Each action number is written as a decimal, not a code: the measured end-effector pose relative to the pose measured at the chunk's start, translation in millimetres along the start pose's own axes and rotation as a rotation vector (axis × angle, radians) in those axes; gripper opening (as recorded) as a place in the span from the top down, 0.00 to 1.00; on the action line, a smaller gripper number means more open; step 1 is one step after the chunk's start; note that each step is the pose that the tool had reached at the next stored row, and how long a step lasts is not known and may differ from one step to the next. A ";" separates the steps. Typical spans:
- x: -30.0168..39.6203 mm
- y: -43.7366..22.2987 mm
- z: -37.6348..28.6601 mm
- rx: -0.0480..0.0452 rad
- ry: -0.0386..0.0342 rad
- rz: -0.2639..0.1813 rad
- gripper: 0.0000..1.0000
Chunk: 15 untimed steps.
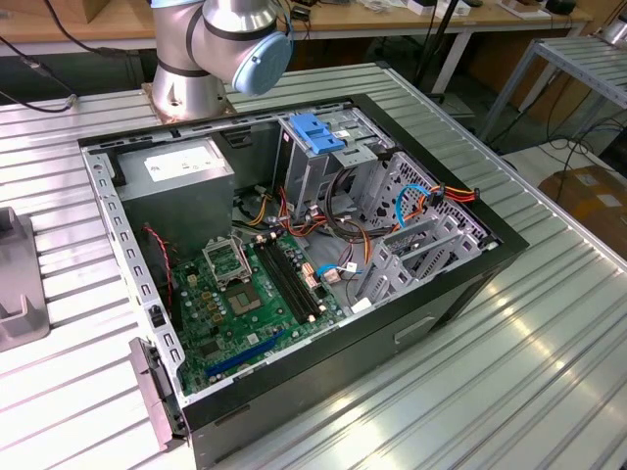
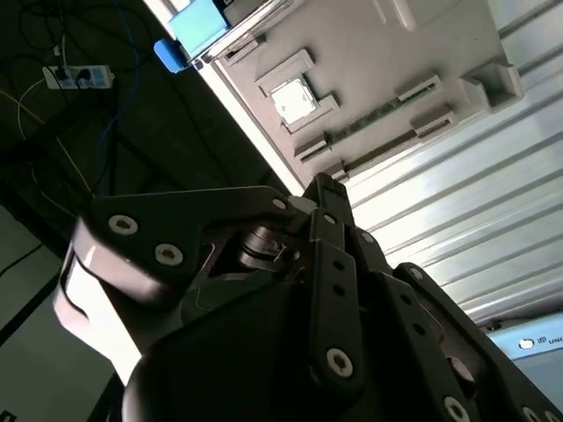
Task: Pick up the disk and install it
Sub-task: 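Pick up the disk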
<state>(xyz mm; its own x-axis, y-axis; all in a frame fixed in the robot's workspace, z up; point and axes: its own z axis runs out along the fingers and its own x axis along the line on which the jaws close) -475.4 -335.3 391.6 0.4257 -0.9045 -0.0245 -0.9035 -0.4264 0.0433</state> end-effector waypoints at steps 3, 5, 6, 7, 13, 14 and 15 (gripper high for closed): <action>0.0 0.0 0.0 -0.0006 0.0011 -0.027 0.90; 0.0 0.0 0.0 -0.0011 0.0018 -0.043 0.90; 0.0 0.0 0.0 -0.0011 0.0021 -0.048 0.90; 0.0 0.0 0.0 -0.0013 0.0023 -0.054 0.90; 0.0 0.0 0.0 -0.0022 0.0039 -0.089 0.90; 0.0 0.0 0.0 -0.0023 0.0042 -0.097 0.90; 0.0 0.0 0.0 -0.0025 0.0045 -0.104 0.90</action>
<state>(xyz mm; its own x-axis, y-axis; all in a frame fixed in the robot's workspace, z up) -475.4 -335.3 391.6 0.5172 -0.8555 -0.0245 -0.8544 -0.5178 0.0433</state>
